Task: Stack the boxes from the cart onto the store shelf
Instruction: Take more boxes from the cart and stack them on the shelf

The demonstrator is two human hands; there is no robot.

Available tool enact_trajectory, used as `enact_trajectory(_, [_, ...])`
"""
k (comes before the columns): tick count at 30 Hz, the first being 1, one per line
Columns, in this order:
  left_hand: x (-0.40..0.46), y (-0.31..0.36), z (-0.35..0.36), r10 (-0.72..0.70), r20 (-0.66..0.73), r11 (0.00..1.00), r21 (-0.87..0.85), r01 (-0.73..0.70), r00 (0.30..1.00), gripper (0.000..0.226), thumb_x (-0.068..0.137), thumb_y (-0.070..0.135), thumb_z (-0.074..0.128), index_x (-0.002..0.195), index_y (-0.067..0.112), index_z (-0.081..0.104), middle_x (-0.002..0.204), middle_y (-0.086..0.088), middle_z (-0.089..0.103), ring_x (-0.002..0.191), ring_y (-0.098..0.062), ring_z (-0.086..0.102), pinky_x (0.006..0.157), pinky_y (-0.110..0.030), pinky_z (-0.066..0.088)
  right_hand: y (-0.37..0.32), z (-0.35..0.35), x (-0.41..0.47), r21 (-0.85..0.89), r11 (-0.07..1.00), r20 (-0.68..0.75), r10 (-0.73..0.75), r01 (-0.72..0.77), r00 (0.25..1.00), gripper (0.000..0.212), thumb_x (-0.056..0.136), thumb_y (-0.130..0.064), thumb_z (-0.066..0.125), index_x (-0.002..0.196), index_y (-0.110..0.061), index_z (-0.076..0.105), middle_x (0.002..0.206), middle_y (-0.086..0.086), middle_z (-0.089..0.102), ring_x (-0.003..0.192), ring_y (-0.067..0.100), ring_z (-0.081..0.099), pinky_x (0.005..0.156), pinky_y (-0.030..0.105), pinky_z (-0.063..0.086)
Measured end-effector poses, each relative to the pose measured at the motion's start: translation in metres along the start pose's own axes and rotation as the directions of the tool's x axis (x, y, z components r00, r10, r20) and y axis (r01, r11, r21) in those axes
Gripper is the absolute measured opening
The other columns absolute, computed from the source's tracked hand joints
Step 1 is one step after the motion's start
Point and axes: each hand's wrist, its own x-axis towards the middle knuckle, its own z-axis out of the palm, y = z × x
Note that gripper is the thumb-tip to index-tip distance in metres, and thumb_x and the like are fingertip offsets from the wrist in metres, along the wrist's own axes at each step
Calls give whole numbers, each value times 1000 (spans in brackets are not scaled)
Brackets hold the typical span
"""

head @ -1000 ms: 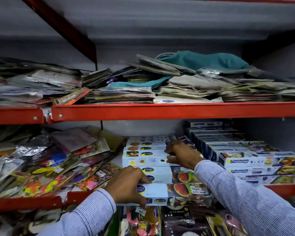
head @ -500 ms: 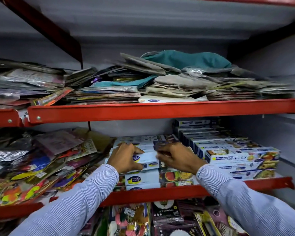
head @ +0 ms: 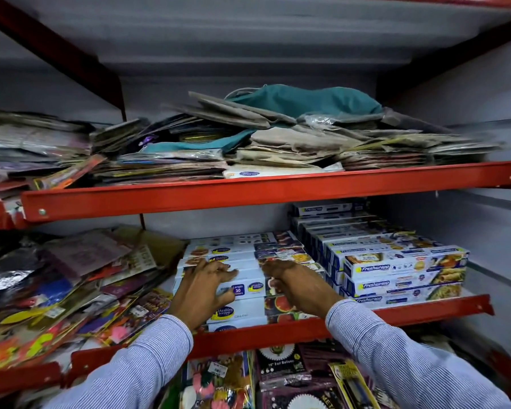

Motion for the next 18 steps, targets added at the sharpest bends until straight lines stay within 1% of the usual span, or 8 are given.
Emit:
enact_trajectory(1, [-2, 0, 0, 0, 0, 1000, 9, 0, 1000, 65, 75, 58, 34, 129, 35, 60, 132, 8, 60, 122, -21, 48, 102, -45, 43, 0, 0, 0, -19, 1000, -10, -8, 8, 1000, 47, 93, -8, 49, 134, -31, 49, 131, 1, 64, 102, 22, 66, 81, 32, 55])
enact_trajectory(3, [-5, 2, 2, 8, -4, 1000, 24, -8, 1000, 65, 78, 58, 30, 132, 35, 57, 135, 9, 58, 125, -21, 46, 103, -46, 41, 3, 3, -3, -66, 997, -32, -46, 44, 998, 50, 93, -10, 51, 140, -27, 45, 143, 2, 56, 121, 23, 59, 98, 37, 52])
enact_trajectory(6, [-12, 2, 9, 24, -48, 998, 58, -22, 999, 59, 86, 53, 30, 137, 34, 52, 138, 6, 56, 128, -21, 44, 106, -48, 37, -1, 13, -13, -157, 986, -56, -72, 63, 996, 53, 99, -21, 39, 151, -20, 29, 158, 4, 34, 147, 23, 30, 121, 45, 25])
enact_trajectory(8, [-20, 4, 17, 62, -126, 986, 162, -41, 990, 51, 96, 46, 32, 143, 30, 43, 147, 0, 49, 137, -27, 37, 112, -55, 30, -6, 23, -20, -181, 983, -123, -37, 14, 992, 53, 103, -30, 27, 154, -19, 15, 163, 2, 19, 152, 20, 11, 123, 45, 8])
enact_trajectory(10, [-28, 10, 25, 59, -162, 974, 228, -21, 985, 52, 101, 40, 32, 151, 24, 27, 159, -5, 29, 147, -33, 19, 116, -62, 16, -10, 35, -25, -206, 978, -182, 4, -43, 983, 56, 104, -34, 23, 155, -17, 7, 165, 2, 9, 153, 21, -1, 121, 46, 2])
enact_trajectory(12, [-32, 14, 31, 60, -160, 960, 281, -13, 985, 58, 100, 34, 31, 154, 17, 16, 163, -11, 11, 149, -37, 4, 115, -68, 10, -14, 44, -26, -236, 968, -213, 40, -91, 976, 60, 104, -36, 23, 155, -14, 2, 165, 3, 3, 153, 22, -4, 120, 50, 2])
enact_trajectory(15, [-32, 18, 37, 37, -131, 949, 315, 6, 991, 64, 94, 31, 26, 153, 10, 13, 162, -18, 10, 148, -43, 1, 111, -74, 10, -19, 52, -24, -254, 954, -213, 104, -157, 972, 61, 104, -37, 20, 155, -13, -5, 165, 4, -3, 152, 23, -8, 121, 54, 5])
enact_trajectory(18, [-33, 20, 38, 4, -109, 947, 320, 31, 994, 66, 92, 31, 22, 153, 8, 10, 162, -20, 5, 148, -44, -2, 110, -75, 9, -24, 52, -24, -250, 950, -228, 127, -184, 965, 62, 103, -36, 22, 155, -12, -3, 165, 6, -2, 153, 25, -6, 120, 57, 11])
